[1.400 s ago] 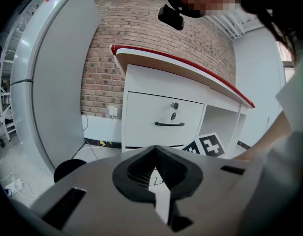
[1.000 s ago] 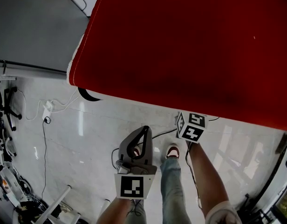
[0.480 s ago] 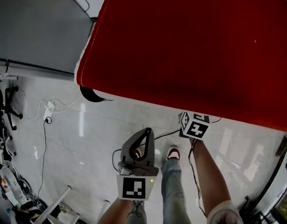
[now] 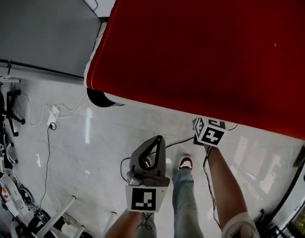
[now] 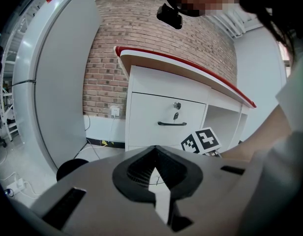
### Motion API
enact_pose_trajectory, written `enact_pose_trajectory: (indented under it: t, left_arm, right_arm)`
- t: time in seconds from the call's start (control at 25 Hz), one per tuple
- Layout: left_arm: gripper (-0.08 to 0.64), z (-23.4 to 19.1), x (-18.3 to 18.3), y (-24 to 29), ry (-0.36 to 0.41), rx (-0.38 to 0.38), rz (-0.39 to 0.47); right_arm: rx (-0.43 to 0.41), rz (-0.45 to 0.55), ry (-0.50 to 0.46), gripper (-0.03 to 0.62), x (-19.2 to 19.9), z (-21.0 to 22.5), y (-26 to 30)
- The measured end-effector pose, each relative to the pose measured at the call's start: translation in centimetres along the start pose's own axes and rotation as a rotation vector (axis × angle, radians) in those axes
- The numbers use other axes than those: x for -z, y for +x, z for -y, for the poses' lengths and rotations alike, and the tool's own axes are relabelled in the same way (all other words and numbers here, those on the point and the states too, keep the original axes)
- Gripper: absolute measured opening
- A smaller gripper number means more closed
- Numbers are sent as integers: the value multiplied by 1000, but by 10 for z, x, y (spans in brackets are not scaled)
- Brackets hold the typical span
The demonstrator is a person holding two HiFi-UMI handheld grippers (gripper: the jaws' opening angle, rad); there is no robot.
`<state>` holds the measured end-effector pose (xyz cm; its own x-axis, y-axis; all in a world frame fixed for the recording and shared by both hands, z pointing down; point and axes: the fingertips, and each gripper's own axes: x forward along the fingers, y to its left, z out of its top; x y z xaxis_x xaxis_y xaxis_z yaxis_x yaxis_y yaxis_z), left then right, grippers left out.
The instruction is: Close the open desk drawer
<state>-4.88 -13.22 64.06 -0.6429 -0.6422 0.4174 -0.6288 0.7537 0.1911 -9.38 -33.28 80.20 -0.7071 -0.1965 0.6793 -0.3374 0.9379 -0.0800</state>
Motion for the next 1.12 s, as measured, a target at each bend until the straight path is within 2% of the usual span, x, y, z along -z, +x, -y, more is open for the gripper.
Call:
enact_pose_trajectory:
  t: [0.24, 0.56, 0.8, 1.0, 1.12]
  left_arm:
    - [9, 1, -3, -4, 5, 3, 1]
    - [9, 14, -29, -26, 10, 19, 37]
    - [9, 29, -78, -60, 44, 41, 96]
    - [9, 39, -115, -104, 98, 45, 78]
    - [9, 45, -146, -133, 87, 48, 90]
  right_arm:
    - [-12, 5, -67, 29, 2, 4, -11]
    - [-49, 39, -53, 14, 7, -8, -79]
    - [-123, 152, -51, 0, -37, -30, -167]
    - [-141, 229, 19, -2, -89, -37, -249]
    - [-141, 273, 29, -2, -119, -47, -297]
